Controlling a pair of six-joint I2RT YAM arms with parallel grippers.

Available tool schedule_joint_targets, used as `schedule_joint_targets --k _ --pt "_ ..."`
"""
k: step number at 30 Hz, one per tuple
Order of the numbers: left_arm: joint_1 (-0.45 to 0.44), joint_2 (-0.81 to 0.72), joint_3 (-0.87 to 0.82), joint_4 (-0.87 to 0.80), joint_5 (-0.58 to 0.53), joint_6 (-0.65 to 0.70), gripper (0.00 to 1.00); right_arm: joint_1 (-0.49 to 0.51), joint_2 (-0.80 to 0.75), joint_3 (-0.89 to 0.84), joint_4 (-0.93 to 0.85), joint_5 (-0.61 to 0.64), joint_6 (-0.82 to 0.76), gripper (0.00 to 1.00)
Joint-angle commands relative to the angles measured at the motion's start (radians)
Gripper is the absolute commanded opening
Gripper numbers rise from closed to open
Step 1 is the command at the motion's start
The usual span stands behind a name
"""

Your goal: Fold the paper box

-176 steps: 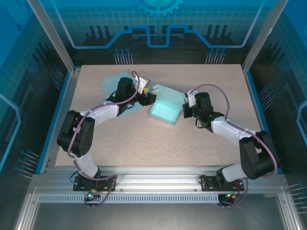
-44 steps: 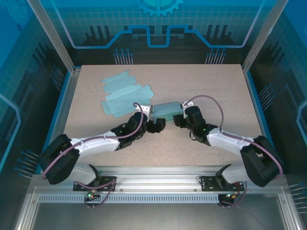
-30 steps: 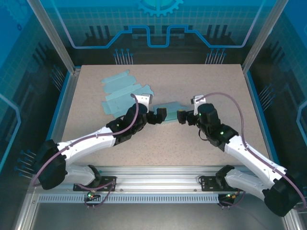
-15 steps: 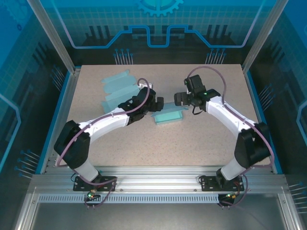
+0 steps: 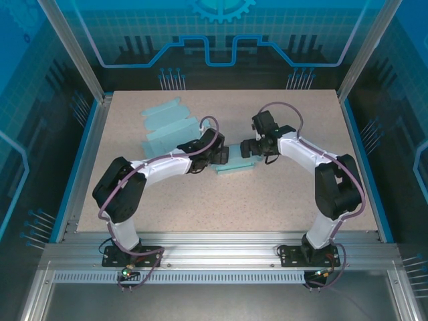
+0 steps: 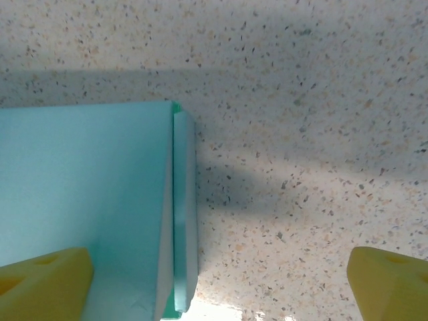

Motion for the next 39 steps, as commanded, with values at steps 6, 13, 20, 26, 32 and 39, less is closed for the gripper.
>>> schedule_joint_targets --k 6,13,20,26,32,39 --pt "0.002 0.016 -0.091 0.003 0.017 -0.064 0.90 -0.018 0.032 -0.096 0.039 -0.020 0.030 0.95" --pt "0.004 0.040 -0.115 0.021 0.024 -0.087 0.85 -0.020 0.055 -0.131 0.066 -0.047 0.047 0.93" --pt "0.003 0.039 -0.104 0.028 0.038 -0.083 0.78 -0.020 0.039 -0.124 0.066 -0.068 0.052 0.94" --pt "0.023 0.014 -0.095 0.067 0.112 -0.091 0.72 -0.041 -0.030 -0.117 0.087 -0.156 0.066 0.95" --pt "0.057 0.013 -0.119 0.135 0.217 -0.138 0.67 -0.094 -0.070 -0.135 0.153 -0.308 0.109 0.95" --pt "0.096 0.018 -0.167 0.200 0.284 -0.190 0.51 -0.126 -0.028 -0.165 0.209 -0.376 0.152 0.94"
